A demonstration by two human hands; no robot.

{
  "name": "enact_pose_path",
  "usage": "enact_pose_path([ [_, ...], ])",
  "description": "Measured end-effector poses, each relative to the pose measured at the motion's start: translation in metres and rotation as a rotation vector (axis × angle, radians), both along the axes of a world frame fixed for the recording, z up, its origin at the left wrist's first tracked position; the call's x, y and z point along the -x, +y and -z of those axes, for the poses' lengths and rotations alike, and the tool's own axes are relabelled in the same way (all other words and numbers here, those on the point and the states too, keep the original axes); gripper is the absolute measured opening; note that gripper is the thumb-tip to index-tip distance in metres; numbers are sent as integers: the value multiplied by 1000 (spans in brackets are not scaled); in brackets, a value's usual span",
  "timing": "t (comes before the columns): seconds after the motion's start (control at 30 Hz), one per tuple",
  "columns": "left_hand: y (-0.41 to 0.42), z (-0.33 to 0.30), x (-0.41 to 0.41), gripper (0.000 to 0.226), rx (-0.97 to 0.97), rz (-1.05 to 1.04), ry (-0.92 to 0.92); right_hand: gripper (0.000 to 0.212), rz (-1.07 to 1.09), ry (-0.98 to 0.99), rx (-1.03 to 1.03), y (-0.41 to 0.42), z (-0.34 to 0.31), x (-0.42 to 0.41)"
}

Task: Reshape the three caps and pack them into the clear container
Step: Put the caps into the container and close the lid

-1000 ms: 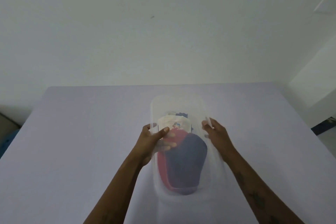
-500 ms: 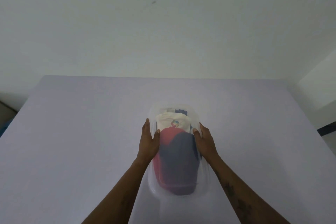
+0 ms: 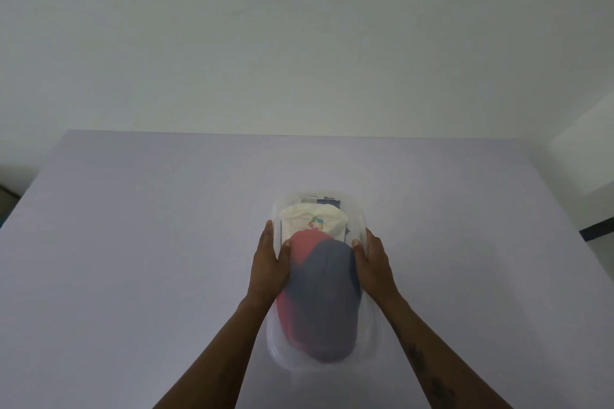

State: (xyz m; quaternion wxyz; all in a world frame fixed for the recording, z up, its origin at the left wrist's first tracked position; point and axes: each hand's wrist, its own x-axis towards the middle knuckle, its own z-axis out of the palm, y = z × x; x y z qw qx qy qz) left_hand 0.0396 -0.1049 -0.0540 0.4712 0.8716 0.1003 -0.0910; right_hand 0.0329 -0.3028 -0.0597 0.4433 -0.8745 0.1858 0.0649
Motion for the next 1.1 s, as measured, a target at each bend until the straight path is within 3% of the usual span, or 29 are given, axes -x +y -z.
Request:
enact_pose_path([
  [0.17, -1, 2, 0, 61, -25, -11, 22, 51, -45, 15, 18, 0, 2, -4],
  [0.3, -5, 4, 1, 60, -187, -16, 23, 47, -30, 19, 30, -2, 8, -4],
  [0.43, -7, 2, 3, 62, -133, -36, 50, 39, 7, 65, -96, -9, 17, -3],
  [0.6, -14, -3, 3, 61, -259, -83, 61, 40, 43, 61, -158, -14, 27, -3],
  [0.9, -10, 2, 1, 61, -221, -81, 64, 41, 28, 14, 13, -11, 27, -4],
  [1.1, -3, 6, -65, 65, -155, -67, 38, 47, 2, -24, 8, -9, 13, -74],
])
